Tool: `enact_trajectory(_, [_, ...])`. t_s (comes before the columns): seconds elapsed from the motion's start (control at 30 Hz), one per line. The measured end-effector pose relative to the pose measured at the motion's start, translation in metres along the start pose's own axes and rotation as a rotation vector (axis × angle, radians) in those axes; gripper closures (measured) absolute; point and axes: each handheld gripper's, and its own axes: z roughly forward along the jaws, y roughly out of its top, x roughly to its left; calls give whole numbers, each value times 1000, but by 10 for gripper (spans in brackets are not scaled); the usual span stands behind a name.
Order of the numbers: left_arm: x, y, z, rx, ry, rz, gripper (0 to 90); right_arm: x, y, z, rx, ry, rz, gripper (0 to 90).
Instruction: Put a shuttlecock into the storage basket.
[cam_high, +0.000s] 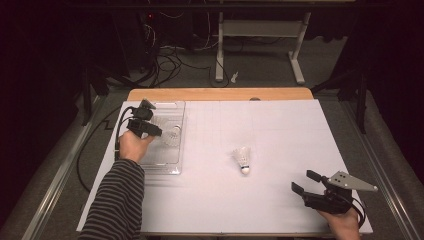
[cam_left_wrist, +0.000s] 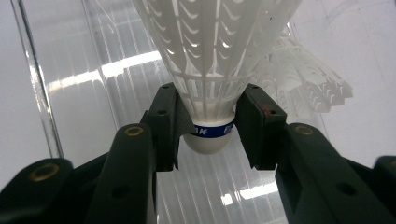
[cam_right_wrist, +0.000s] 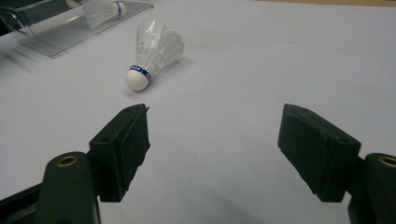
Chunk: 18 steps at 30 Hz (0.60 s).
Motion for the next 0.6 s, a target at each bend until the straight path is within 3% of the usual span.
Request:
enact_trajectory(0.23, [0,0,2,10,2,-5,556,0,0,0,0,-1,2,254])
enact_trajectory(0.27, [-2,0,4,-9,-2,-33,531,0,0,0,0,-1,1,254])
enact_trajectory(0.3, [0,1,3,17,-8,-7,500,0,0,0,-1,-1,3,254])
enact_trajectory(0.43, [0,0,1,8,-9,-12,409,0,0,0,-1,-1,0,254])
enact_trajectory(0.6, [1,-2,-3,-7,-17,-10,418,0,0,0,-1,-1,-2,254])
